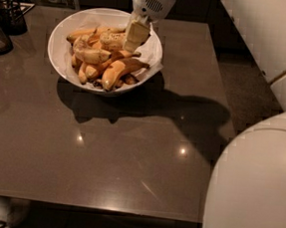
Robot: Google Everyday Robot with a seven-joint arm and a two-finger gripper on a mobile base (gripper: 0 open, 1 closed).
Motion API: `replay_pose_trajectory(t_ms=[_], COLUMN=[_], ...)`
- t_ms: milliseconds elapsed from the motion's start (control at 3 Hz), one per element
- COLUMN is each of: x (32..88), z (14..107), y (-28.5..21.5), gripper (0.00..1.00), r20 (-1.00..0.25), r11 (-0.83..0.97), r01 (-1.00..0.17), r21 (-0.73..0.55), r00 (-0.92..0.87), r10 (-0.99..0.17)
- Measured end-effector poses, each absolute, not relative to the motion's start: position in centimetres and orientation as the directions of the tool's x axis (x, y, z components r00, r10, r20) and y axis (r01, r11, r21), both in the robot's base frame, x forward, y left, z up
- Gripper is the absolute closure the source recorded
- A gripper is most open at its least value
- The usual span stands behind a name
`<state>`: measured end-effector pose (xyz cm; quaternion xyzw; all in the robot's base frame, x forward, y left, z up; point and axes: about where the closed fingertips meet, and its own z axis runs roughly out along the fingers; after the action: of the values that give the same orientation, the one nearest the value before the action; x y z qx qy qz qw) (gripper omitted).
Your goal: Pick banana from white bowl
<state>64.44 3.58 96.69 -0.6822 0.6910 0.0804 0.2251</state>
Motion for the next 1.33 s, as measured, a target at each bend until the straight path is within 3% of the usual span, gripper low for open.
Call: replay_pose_trajectory(t_ms=[333,1000,1333], x=[63.4,62.2,58.5], z=[98.1,99.4,100.9], y=[2.5,3.3,4.0], gripper=[1.0,1.0,1.0], r20=[-0.471,-0.449,-0.485], r11=[0.019,-0.012,-0.031], r01=[-0.972,-0.962,-0.956], r21=[-0.234,-0.274,-0.291], r00=[0.096,0.139,0.176], r10=[-0.877,-0.882,-0.856])
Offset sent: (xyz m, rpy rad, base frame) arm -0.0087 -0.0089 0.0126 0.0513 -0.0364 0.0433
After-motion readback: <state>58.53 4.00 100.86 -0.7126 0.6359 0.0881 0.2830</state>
